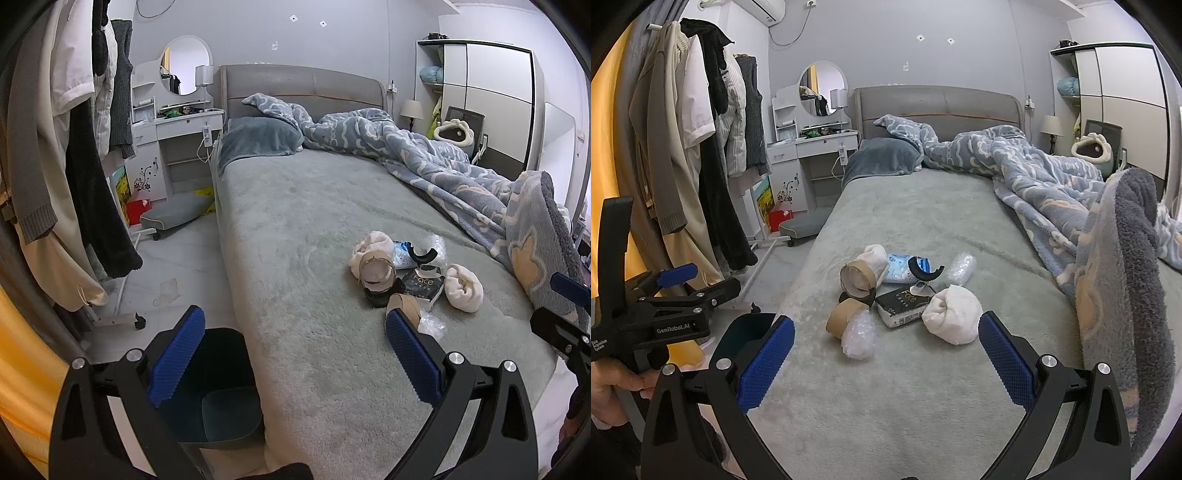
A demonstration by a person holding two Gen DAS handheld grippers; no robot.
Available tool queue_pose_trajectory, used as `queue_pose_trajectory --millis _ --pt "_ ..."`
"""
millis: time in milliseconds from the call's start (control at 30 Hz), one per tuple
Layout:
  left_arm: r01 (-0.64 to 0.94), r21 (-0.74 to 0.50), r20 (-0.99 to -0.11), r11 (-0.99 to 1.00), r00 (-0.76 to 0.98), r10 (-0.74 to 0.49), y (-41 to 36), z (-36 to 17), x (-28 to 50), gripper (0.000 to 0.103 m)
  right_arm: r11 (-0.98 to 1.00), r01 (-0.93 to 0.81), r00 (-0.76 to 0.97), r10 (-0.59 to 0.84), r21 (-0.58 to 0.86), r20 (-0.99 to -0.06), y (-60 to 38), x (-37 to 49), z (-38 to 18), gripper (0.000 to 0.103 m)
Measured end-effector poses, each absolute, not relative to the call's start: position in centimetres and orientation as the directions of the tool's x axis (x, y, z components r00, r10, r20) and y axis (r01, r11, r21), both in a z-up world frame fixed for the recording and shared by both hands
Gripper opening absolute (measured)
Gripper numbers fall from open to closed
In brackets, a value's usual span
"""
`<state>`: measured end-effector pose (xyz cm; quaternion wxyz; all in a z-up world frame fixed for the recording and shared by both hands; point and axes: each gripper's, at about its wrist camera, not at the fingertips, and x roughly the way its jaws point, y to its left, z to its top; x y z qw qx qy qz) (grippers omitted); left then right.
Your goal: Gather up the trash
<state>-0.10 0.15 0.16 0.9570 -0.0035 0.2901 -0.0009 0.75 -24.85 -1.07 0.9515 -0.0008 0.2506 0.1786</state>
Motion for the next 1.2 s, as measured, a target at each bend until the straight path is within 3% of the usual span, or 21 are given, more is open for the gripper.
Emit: queue_pose_trajectory --millis 1200 --pt "-0.002 -0.013 -0.560 1.000 0.828 -0.005 0.38 0.21 0.01 0.100 0.936 -0.341 0.811 0.341 0.089 -0.476 -24.77 0.72 -1.01 0.100"
